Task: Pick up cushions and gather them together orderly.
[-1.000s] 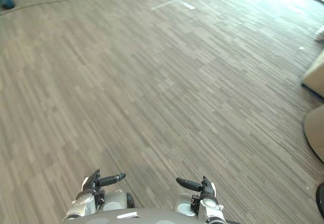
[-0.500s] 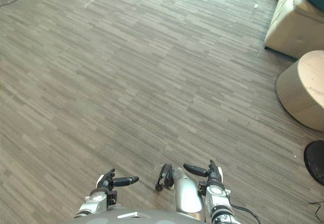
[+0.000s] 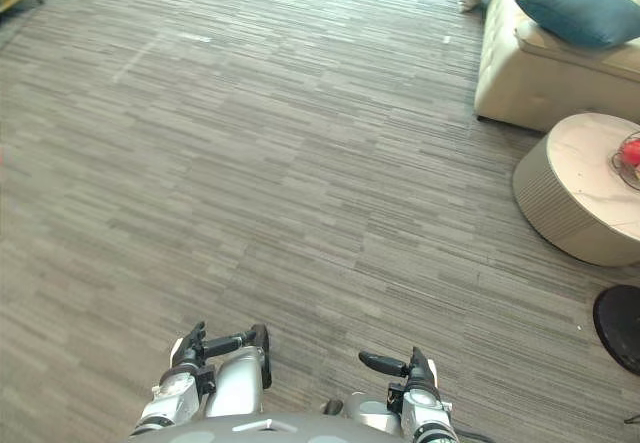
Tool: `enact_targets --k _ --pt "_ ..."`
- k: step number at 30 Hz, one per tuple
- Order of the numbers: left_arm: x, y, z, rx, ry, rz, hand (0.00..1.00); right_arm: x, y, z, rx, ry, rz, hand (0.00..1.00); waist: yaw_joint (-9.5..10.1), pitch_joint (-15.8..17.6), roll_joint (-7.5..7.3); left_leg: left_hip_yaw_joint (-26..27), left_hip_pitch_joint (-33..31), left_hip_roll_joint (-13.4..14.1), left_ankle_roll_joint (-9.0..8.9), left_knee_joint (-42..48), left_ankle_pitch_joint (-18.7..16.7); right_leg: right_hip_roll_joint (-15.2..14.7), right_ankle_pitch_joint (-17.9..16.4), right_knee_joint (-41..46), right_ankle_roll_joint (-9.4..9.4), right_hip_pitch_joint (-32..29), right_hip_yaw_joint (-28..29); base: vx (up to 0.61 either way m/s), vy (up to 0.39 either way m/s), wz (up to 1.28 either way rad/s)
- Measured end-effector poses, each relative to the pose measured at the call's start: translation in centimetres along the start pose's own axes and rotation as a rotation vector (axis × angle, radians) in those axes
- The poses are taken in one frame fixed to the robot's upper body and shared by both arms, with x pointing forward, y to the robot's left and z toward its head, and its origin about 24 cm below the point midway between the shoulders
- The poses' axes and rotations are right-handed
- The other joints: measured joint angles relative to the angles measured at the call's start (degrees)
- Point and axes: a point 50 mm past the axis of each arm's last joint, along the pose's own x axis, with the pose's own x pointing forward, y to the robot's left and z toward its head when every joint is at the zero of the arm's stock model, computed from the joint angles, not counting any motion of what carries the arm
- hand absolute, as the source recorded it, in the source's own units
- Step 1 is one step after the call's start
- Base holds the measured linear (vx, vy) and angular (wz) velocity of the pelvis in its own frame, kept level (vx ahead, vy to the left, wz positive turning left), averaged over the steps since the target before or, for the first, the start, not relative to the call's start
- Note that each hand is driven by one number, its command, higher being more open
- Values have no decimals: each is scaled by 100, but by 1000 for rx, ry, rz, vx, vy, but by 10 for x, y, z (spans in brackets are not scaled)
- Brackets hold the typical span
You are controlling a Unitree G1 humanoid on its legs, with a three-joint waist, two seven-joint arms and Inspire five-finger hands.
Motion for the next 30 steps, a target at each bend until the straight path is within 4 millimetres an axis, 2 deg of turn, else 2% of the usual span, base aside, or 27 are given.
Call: enact_targets --k 2,3,4,5,6,7,8,9,10,11,12,13,15,16,17,18,19,20,21,22,23,24,26,27,28,29,30 --pt "-1 5 -6 30 20 9 100 0 1 3 -12 -12 7 100 -90 7 -16 66 541 -153 104 -153 -246 -426 420 1071 -121 -295 -153 427 192 -19" --pt "-2 6 -9 44 29 12 100 0 4 5 -34 -26 19 100 -116 6 -5 80 888 -149 109 -332 -342 -444 255 1243 -259 -411 -255 390 145 -3" --pt "-2 7 -10 52 35 16 100 0 6 7 -50 -42 32 100 -128 -10 42 89 1175 -111 106 -580 -341 -400 82 1139 -371 -558 -404 493 101 2" --pt "-3 4 -13 60 43 8 100 0 4 15 -85 -82 40 100 -173 -2 201 104 1584 58 71 -996 -317 -108 -93 519 -510 -959 -654 591 69 8" --pt "-3 2 -14 61 46 4 100 1 2 18 -86 -94 38 100 -181 21 256 107 1684 122 70 -1086 -316 19 -92 261 -512 -1086 -682 592 36 6" --pt "-4 1 -17 64 53 1 100 1 1 24 -81 -113 34 100 -203 48 316 112 1851 221 69 -1219 -316 255 -72 -396 -497 -1368 -660 501 -36 4" --pt "-4 1 -19 79 64 0 100 1 1 28 -78 -128 33 100 -236 56 325 119 2005 272 69 -1340 -316 474 144 -1206 -430 -1603 -524 524 -107 17" --pt "-5 4 -22 94 79 4 100 1 1 29 -77 -136 34 100 -273 55 265 121 2201 254 65 -1500 -319 674 719 -2457 -359 -1676 -282 657 -173 33" --pt "-5 6 -24 109 84 7 100 1 0 26 -71 -126 32 100 -325 41 179 104 2372 162 -23 -1591 -345 706 1694 -3025 -391 -1611 -146 687 -209 46" --pt "-4 7 -24 112 89 8 100 1 -3 25 -70 -118 25 100 -374 30 155 74 2521 187 -117 -1662 -363 728 2238 -3121 -903 -1439 -139 553 -163 22" --pt "-5 -2 -26 107 94 -11 100 3 -7 29 -83 -124 14 100 -327 48 370 91 2598 339 -125 -1672 -327 871 2032 -2916 -881 -1426 -154 506 -158 7" --pt "-6 -11 -26 111 90 -40 100 3 -12 29 -47 -121 -3 100 -356 54 391 30 2645 308 -178 -1621 -110 779 1518 -2297 -902 -1585 -130 353 -123 0" --pt "-8 -19 -29 116 94 -66 100 3 -21 23 15 -93 -40 100 -477 0 416 -185 2670 361 -361 -1304 37 658 944 -1801 -919 -1550 -258 448 -204 34" --pt "-8 -22 -27 127 84 -78 100 3 -25 19 27 -89 -51 100 -492 -17 442 -375 2430 499 -425 -601 47 677 720 -1761 -895 -1390 -349 375 -209 48" --pt "-8 -24 -25 122 77 -83 100 2 -25 16 31 -82 -51 100 -514 -12 451 -532 2061 630 -620 203 112 704 630 -1837 -885 -1229 -441 268 -180 45" --pt "-7 -22 -21 93 61 -70 100 0 -30 11 27 -72 -65 100 -486 -30 512 -758 1341 935 -936 1730 516 859 561 -2064 -919 -911 -531 394 -211 24" --pt "-8 -19 -21 55 56 -52 100 -1 -34 6 29 -56 -79 100 -449 -52 596 -748 692 1305 -975 3144 407 1103 507 -2328 -995 -464 -564 395 -168 5" --pt "-8 -17 -20 47 52 -44 100 -1 -34 4 29 -52 -82 100 -435 -50 591 -698 563 1371 -963 3385 312 1151 477 -2404 -1026 -319 -554 396 -97 -8" --pt "-7 -15 -18 50 41 -34 100 -2 -35 -1 28 -39 -84 100 -432 -67 556 -570 314 1432 -843 3539 69 1206 456 -2616 -1028 -11 -557 263 -29 -3" --pt "-7 -14 -15 50 29 -30 100 -3 -33 -5 31 -26 -82 100 -415 -79 495 -350 167 1434 -661 3322 -152 1213 460 -2819 -1019 253 -535 327 -22 -11" --pt "-7 -13 -14 48 20 -24 100 -4 -33 -9 35 -16 -81 100 -355 -86 414 -117 33 1346 -535 2694 -345 1204 480 -3053 -987 472 -439 330 14 -30" --pt "-7 -15 -11 34 8 -28 100 -4 -33 -11 38 -9 -84 100 -299 -102 417 -42 -138 1170 -464 1809 -427 1167 491 -3237 -969 637 -343 328 43 -36" --pt "-6 -16 -7 18 -4 -31 100 -3 -32 -11 39 -3 -85 100 -237 -88 382 -130 -420 809 -431 628 -365 1034 421 -3353 -913 758 -149 374 153 -43" --pt "-6 -17 -4 -1 -10 -32 100 -4 -33 -14 37 9 -91 100 -175 -59 339 -385 -567 473 -413 -204 -55 894 285 -3385 -847 887 -19 352 186 -50" --pt "-6 -17 -4 -8 -8 -30 100 -4 -34 -15 36 15 -95 100 -163 -62 344 -470 -627 335 -442 -641 151 856 208 -3405 -780 968 66 374 240 -45" --pt "-6 -17 -5 -10 -7 -29 100 -4 -35 -16 33 19 -98 100 -154 -67 369 -534 -650 269 -495 -957 317 841 143 -3417 -712 1046 135 335 242 -59" --pt "-6 -17 -7 -31 2 -22 100 -3 -38 -18 25 28 -104 100 -94 -96 427 -565 -630 261 -456 -1104 786 840 -34 -3382 -558 1194 363 443 306 -72"
